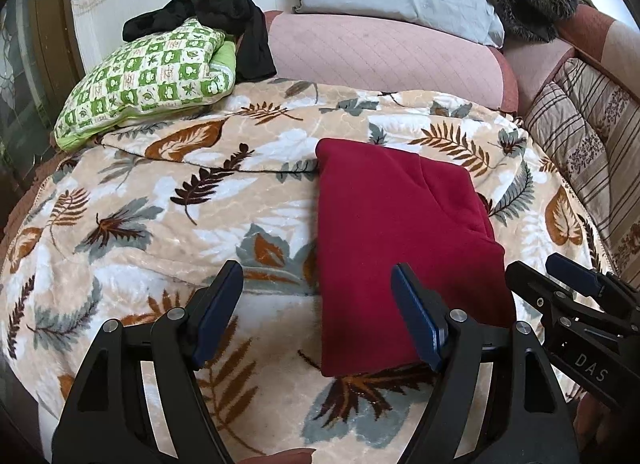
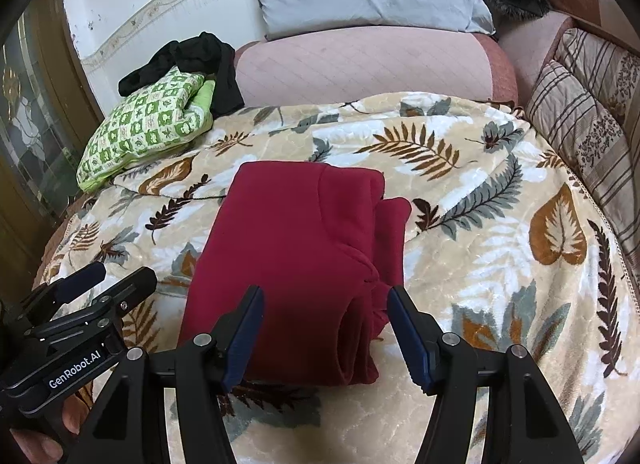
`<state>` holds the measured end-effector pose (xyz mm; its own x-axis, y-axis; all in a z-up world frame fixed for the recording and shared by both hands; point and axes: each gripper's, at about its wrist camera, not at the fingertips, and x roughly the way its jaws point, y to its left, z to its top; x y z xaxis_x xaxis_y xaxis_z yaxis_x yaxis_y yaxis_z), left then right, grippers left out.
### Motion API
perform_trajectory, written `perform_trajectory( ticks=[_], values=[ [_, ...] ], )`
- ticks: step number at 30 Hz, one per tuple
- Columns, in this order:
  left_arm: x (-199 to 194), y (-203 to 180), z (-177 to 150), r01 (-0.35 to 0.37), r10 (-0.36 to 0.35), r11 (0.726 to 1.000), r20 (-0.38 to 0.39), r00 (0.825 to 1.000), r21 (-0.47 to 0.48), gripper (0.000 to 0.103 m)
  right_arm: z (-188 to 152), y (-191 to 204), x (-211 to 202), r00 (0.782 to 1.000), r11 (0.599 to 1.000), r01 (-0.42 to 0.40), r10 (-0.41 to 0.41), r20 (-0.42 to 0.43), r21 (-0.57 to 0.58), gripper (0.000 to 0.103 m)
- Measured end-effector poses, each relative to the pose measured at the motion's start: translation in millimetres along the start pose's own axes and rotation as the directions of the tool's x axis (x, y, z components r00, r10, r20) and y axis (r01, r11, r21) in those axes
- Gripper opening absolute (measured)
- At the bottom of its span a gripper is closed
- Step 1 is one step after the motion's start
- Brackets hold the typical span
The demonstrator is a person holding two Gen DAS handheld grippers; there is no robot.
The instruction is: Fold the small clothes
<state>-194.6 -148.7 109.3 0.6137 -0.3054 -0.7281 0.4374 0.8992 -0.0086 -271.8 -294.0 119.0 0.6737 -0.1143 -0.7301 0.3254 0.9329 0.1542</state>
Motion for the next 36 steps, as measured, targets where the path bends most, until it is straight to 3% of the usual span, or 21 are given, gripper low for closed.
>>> perform_trajectory(
  ticks=[36],
  values=[
    [12.7, -4.3, -0.6, 0.009, -0.008, 1.000, -0.028, 1.000, 0.015, 0.076, 1.5, -5.7, 12.7, 1.000, 1.000, -0.002, 0.002, -0.031, 0.028, 0.062]
  ],
)
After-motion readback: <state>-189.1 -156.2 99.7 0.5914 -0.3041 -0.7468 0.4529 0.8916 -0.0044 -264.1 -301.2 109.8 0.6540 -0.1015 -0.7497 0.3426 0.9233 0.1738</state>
